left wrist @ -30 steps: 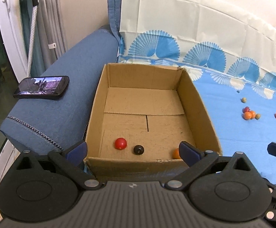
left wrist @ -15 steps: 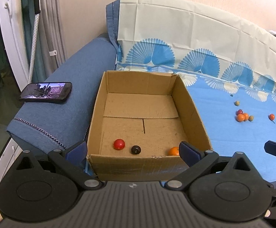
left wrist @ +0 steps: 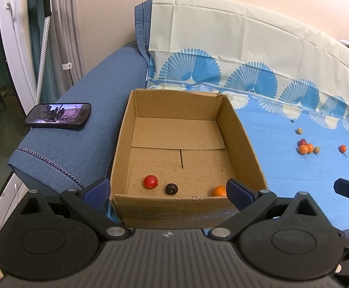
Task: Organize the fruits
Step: 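Move both open grippers back over the bed toward the fruit cluster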
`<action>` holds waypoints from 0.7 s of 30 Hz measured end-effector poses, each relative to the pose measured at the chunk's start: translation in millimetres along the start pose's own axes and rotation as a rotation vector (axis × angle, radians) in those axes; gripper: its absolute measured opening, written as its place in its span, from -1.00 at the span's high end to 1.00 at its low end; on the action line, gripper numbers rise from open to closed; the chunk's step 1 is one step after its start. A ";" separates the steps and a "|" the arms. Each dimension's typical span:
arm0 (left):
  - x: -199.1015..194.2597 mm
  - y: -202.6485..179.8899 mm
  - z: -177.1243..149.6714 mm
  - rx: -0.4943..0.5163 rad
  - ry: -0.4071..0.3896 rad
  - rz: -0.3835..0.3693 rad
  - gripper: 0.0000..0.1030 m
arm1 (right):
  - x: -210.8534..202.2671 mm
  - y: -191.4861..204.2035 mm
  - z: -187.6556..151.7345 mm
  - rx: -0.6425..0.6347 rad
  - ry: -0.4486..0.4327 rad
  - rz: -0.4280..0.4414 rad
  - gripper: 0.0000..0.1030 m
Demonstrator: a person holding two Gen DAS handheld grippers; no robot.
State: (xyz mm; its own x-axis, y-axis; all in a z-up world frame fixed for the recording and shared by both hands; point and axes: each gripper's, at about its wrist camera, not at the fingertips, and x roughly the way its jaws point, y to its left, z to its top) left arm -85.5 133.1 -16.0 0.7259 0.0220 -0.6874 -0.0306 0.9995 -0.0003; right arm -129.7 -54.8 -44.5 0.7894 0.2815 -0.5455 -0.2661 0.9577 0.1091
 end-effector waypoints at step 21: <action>10.8 -4.5 0.5 0.012 0.027 0.004 -0.99 | 7.8 -6.0 0.0 0.034 0.019 -0.005 -0.90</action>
State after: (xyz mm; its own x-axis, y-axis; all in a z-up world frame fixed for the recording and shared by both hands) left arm -77.2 128.8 -23.0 0.7069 0.0252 -0.7069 -0.0252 0.9996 0.0105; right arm -122.0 -58.3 -49.4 0.7801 0.2759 -0.5615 -0.2432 0.9607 0.1341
